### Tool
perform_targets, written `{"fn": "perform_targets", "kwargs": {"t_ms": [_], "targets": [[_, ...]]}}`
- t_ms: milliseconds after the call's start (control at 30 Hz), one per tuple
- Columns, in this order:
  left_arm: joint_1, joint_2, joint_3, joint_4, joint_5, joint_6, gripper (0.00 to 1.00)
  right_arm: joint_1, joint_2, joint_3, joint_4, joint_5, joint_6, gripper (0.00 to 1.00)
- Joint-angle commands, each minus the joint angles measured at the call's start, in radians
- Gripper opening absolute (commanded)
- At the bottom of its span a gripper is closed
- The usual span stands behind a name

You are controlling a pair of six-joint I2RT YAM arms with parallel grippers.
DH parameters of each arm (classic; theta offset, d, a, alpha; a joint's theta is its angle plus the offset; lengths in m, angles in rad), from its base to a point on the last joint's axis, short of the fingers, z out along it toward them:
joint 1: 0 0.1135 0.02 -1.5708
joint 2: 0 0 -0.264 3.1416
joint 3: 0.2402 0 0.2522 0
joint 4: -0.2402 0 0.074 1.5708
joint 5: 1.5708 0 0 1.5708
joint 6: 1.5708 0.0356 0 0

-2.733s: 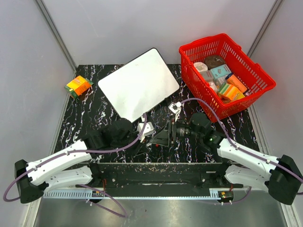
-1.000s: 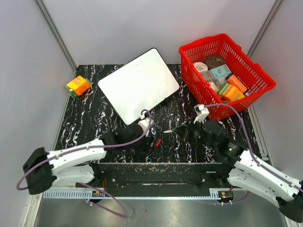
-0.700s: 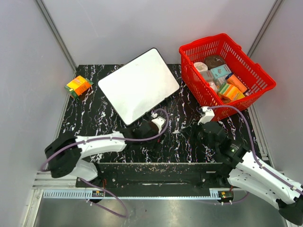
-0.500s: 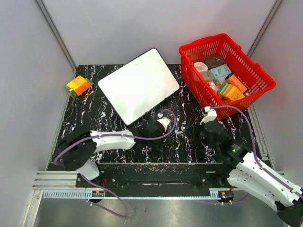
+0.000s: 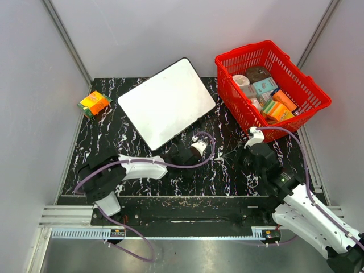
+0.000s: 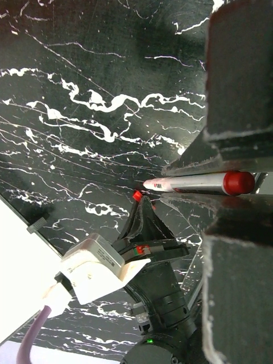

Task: Write a sentence on the whiteboard
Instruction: Open the pen cap from the whiteboard marker, then put down the pen cap at the center of the board.

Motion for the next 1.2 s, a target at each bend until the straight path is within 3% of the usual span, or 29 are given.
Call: {"fn": "perform_targets", "kwargs": {"t_ms": [0, 133, 333, 533, 633, 800, 833, 933, 1033, 1167], "targets": [[-0.002, -0.047, -0.054, 0.0, -0.029, -0.03, 0.0, -0.007, 0.015, 0.019, 0.031, -0.049, -0.046, 0.0], [0.02, -0.212, -0.106, -0.023, -0.057, -0.056, 0.0, -0.006, 0.041, 0.028, 0.052, -0.073, -0.062, 0.0], [0.173, -0.522, -0.195, -0.148, -0.051, -0.116, 0.0, -0.009, 0.079, 0.013, 0.115, -0.15, -0.07, 0.0], [0.436, -0.847, -0.297, -0.331, -0.198, -0.233, 0.0, -0.009, 0.13, -0.004, 0.176, -0.181, -0.071, 0.0], [0.581, -0.91, -0.326, -0.373, -0.197, -0.289, 0.0, -0.01, 0.166, -0.01, 0.216, -0.198, -0.071, 0.0], [0.823, -0.842, -0.358, -0.336, -0.123, -0.267, 0.0, -0.012, 0.234, 0.014, 0.244, -0.241, -0.085, 0.0], [0.913, -0.787, -0.367, -0.319, -0.068, -0.253, 0.0, -0.012, 0.242, 0.019, 0.244, -0.247, -0.091, 0.0], [1.039, -0.683, -0.373, -0.25, 0.018, -0.23, 0.0, -0.012, 0.257, 0.03, 0.244, -0.251, -0.106, 0.0], [1.099, -0.59, -0.361, -0.166, 0.041, -0.25, 0.0, -0.016, 0.272, 0.037, 0.244, -0.256, -0.114, 0.0], [1.118, -0.461, -0.298, -0.182, -0.068, -0.259, 0.0, -0.019, 0.285, 0.045, 0.244, -0.27, -0.119, 0.0]]}}
